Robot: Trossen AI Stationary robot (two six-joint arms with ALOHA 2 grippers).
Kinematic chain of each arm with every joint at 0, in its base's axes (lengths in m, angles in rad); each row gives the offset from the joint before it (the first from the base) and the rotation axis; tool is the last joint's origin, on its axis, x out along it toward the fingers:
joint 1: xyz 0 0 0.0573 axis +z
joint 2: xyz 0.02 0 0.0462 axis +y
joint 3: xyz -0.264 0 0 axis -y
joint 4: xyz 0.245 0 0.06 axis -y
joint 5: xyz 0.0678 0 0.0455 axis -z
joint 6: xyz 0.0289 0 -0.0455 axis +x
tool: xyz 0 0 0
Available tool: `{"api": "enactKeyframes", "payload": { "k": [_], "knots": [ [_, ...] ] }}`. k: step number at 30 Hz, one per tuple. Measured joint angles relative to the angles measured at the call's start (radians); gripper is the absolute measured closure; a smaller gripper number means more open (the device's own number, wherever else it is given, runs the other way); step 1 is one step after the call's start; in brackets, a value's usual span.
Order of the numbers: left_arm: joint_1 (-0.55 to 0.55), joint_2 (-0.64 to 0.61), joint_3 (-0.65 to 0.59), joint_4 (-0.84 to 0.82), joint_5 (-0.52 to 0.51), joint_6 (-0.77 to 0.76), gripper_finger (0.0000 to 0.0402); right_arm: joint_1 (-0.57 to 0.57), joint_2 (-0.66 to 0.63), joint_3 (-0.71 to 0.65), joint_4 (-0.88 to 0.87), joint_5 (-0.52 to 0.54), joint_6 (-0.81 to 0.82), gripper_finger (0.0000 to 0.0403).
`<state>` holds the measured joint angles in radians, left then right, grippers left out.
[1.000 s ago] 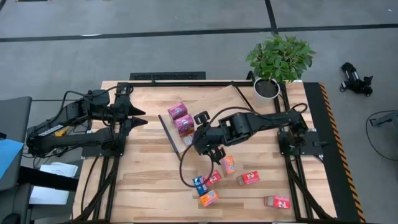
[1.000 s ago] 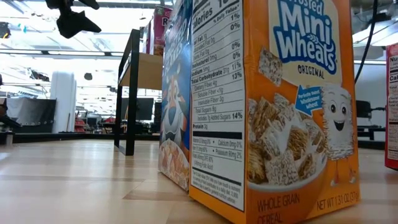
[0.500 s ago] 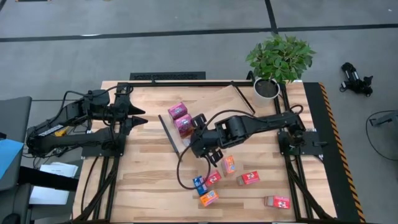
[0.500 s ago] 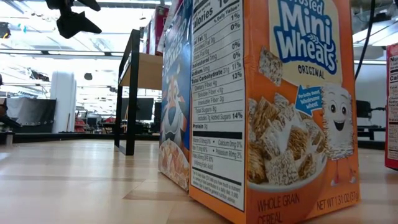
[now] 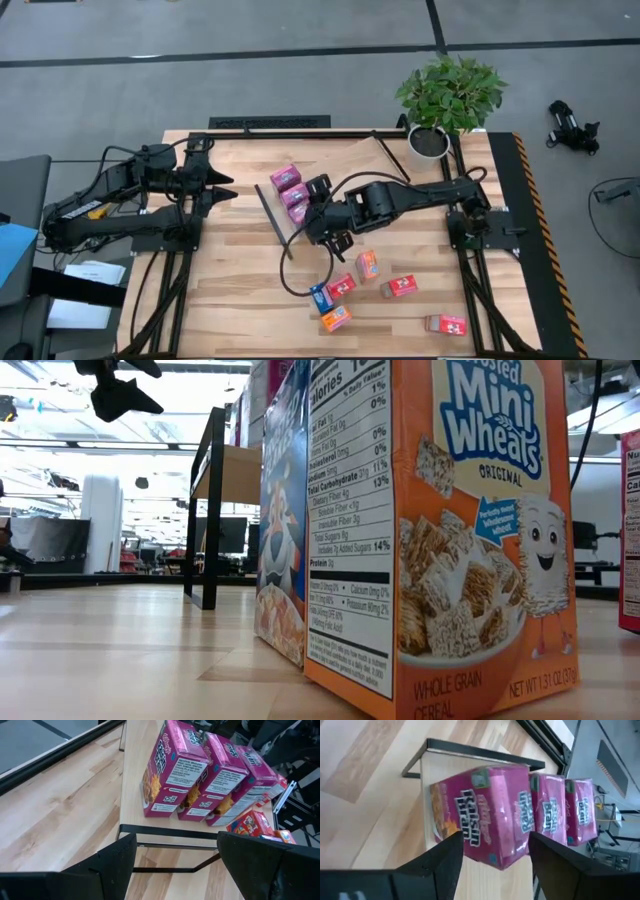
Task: Stack cereal on shelf
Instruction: Put the purple cereal box aligned with the other other purple cereal boxes on the shelf, then put the middle red cereal box on the shelf
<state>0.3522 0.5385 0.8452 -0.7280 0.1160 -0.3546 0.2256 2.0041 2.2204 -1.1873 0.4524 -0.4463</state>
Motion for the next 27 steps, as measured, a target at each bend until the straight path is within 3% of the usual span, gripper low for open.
{"api": "enactKeyframes", "payload": {
  "k": [7,12,17,21,25,27],
  "knots": [
    [0.000,0.000,0.000,0.000,0.000,0.000,0.0133,0.000,0.000,0.000,0.002,0.069,0.002,0.0152],
    [0.000,0.000,0.000,0.000,0.000,0.000,0.0133,0.020,0.000,0.002,0.029,0.177,0.001,0.0153],
    [0.000,0.000,0.000,0.000,0.000,0.000,0.0133,0.083,-0.010,0.033,-0.007,0.173,0.090,0.0153],
    [0.000,0.000,0.000,-0.008,0.003,0.000,0.0133,0.151,-0.010,0.047,-0.166,0.177,0.387,0.0153],
    [0.000,0.000,0.000,-0.032,0.001,0.002,0.0133,0.199,-0.009,0.043,-0.386,0.139,0.934,0.0153],
    [0.000,0.000,0.000,-0.034,0.001,0.002,0.0133,0.216,-0.019,-0.015,-0.373,0.071,1.117,0.0153]
  ]
}}
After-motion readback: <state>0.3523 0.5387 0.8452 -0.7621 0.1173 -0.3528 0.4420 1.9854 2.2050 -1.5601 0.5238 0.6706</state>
